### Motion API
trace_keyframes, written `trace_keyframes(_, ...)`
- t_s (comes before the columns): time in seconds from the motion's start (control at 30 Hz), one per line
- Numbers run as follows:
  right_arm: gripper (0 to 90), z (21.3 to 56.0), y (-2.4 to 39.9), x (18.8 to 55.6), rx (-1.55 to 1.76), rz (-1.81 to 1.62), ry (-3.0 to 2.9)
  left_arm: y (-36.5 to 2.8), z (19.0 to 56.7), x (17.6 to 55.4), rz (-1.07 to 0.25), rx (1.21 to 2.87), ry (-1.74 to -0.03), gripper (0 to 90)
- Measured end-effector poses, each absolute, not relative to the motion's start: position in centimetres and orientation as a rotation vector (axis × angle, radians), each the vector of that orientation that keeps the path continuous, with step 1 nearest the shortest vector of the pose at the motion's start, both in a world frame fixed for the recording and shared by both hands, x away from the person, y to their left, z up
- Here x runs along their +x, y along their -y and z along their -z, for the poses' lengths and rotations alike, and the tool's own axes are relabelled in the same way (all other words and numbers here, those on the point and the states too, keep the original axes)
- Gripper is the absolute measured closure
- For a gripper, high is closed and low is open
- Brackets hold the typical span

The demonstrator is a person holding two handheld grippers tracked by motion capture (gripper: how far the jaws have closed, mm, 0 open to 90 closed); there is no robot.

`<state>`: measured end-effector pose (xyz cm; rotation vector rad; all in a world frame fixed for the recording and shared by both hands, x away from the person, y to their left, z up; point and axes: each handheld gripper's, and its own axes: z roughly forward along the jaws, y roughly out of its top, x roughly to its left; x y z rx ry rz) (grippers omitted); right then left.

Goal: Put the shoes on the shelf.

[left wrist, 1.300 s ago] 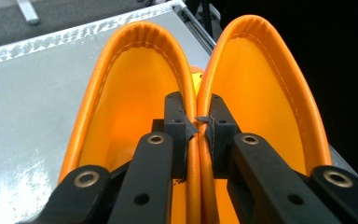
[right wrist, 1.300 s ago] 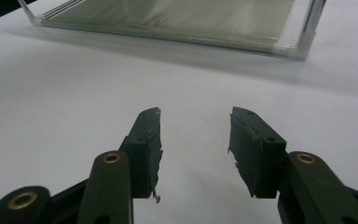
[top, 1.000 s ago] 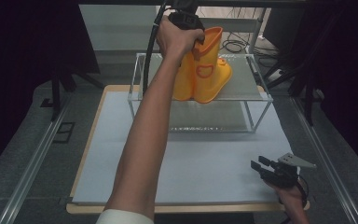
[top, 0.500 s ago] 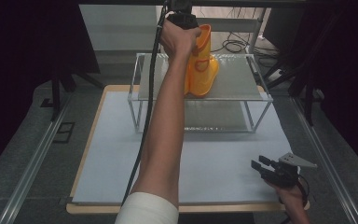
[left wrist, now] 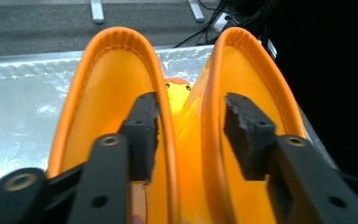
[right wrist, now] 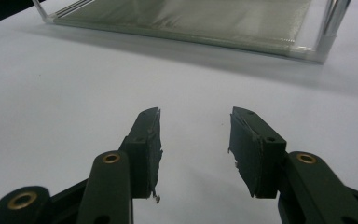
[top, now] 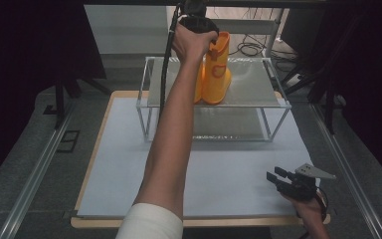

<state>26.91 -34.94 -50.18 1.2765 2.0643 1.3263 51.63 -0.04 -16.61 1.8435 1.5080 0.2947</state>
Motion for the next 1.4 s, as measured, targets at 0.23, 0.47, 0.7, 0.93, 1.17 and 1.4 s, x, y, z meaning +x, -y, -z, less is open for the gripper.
trace_keyframes(0.23, 52.7, 50.3, 34.9, 27.0, 1.279, -1.320, -2.071, -0.7, 14.9, 50.6, -0.280, 1.868, -1.421, 42.2)
trace_keyframes(0.47, 52.6, 50.3, 34.8, 27.0, 1.278, -1.313, -2.075, -2.3, 14.1, 48.4, -0.293, 1.921, -1.278, 49.2)
trace_keyframes(0.7, 52.6, 50.3, 34.7, 26.9, 1.283, -1.307, -2.071, -4.3, 13.4, 45.7, -0.264, 2.011, -1.144, 62.1)
trace_keyframes(0.93, 52.5, 50.3, 35.0, 26.9, 1.288, -1.304, -2.061, -6.8, 13.5, 43.6, -0.253, 2.060, -1.086, 77.5)
trace_keyframes(1.17, 52.4, 50.3, 34.9, 27.0, 1.289, -1.303, -2.063, -8.9, 14.4, 41.5, -0.274, 2.077, -1.079, 88.5)
trace_keyframes(1.4, 52.4, 50.4, 34.5, 26.9, 1.276, -1.293, -2.078, -10.9, 17.0, 40.8, -0.284, 2.084, -1.106, 88.7)
